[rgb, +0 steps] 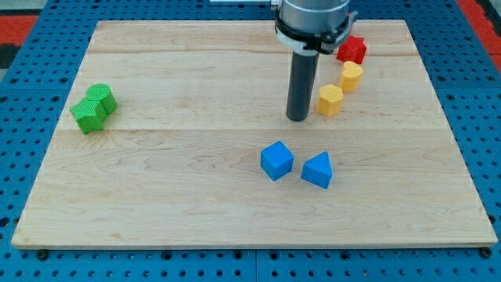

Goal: Place blue triangle right diagonally towards blue cube

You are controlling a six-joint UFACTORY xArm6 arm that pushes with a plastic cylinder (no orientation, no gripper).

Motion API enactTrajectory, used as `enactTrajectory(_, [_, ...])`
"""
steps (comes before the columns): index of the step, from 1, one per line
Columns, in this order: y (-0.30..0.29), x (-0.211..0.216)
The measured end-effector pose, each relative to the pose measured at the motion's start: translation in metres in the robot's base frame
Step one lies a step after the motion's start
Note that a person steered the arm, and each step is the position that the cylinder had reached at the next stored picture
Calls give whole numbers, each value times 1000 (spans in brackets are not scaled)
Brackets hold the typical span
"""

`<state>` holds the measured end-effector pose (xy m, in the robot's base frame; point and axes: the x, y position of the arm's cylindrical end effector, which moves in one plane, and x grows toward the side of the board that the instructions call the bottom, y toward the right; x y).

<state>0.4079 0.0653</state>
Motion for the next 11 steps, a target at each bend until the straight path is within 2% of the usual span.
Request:
enactTrajectory(1, [-24,-17])
enactTrajectory(2, [46,-21])
enactTrajectory(3, [39,-21])
enactTrajectory(4, [19,3])
enactTrajectory(5, [72,59])
enactTrajectory(6, [113,89])
enactTrajectory(7, [76,133])
enactTrajectory(8, [43,157])
enactTrajectory(9, [20,133])
enactTrajectory(11, [23,90])
